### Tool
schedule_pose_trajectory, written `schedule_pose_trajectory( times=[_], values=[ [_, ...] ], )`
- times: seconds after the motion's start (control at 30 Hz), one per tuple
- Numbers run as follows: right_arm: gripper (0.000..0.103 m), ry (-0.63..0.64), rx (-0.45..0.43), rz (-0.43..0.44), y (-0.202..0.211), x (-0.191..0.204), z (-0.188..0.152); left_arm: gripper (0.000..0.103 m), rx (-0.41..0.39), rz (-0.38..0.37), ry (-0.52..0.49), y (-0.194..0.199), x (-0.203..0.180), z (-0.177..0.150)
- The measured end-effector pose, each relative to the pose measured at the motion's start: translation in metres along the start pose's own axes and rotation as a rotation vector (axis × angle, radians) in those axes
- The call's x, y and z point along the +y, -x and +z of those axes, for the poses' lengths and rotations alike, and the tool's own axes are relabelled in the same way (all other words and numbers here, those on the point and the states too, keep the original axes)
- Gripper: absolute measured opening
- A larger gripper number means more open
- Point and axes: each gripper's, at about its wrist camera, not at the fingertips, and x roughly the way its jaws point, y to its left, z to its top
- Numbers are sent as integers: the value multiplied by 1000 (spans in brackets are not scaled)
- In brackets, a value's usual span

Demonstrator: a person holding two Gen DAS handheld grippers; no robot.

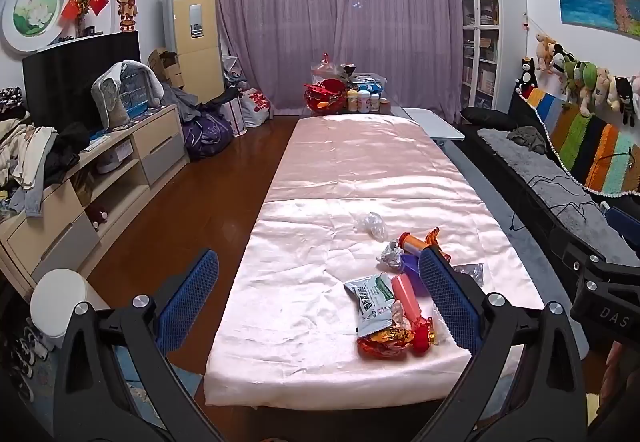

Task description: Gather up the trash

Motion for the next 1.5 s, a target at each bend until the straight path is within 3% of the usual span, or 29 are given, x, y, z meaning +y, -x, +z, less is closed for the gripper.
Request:
schedule_pose_trajectory(
  times=[1.5],
  values=[
    [100, -7, 5, -2, 1, -2, 1, 95, -4, 1, -9, 0, -1, 0]
  ],
)
